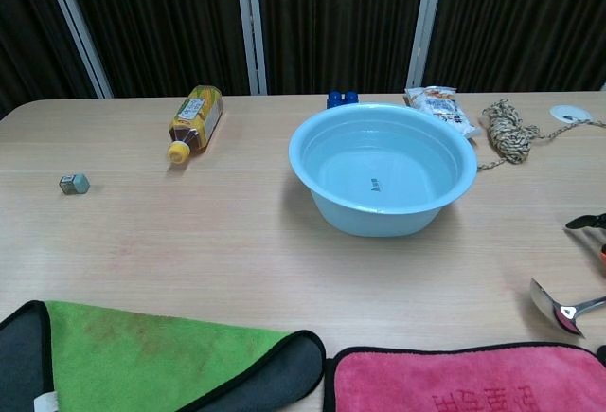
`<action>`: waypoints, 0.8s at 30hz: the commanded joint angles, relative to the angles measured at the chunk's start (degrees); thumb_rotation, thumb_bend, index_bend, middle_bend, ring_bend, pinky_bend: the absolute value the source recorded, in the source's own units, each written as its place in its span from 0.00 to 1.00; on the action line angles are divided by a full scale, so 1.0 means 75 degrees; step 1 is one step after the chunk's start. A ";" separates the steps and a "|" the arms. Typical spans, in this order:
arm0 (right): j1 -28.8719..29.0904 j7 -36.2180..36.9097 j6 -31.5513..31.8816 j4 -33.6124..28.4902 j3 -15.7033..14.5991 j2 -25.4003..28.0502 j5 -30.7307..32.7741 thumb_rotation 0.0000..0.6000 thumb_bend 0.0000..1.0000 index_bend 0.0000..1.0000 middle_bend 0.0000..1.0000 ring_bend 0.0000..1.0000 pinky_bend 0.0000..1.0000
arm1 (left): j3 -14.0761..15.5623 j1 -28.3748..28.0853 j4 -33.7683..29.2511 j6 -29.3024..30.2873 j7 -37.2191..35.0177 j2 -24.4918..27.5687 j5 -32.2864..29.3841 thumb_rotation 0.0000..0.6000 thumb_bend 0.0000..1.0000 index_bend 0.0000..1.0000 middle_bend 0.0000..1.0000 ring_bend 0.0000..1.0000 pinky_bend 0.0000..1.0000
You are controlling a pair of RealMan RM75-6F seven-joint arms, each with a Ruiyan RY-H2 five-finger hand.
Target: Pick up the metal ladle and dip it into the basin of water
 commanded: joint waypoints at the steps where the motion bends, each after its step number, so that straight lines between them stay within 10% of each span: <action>1: -0.0019 0.0034 0.0052 0.0085 -0.0002 -0.0059 -0.0005 1.00 0.31 0.55 0.00 0.00 0.00 | 0.0003 -0.0004 0.0003 -0.0005 -0.0001 -0.0001 0.0000 1.00 0.47 0.00 0.00 0.00 0.00; 24: -0.0019 -0.0420 0.0309 -0.0278 0.0058 0.0347 0.0035 1.00 0.44 0.67 0.00 0.00 0.00 | 0.0057 0.0011 -0.0020 0.0086 -0.0111 0.0058 0.0124 1.00 0.47 0.00 0.00 0.00 0.00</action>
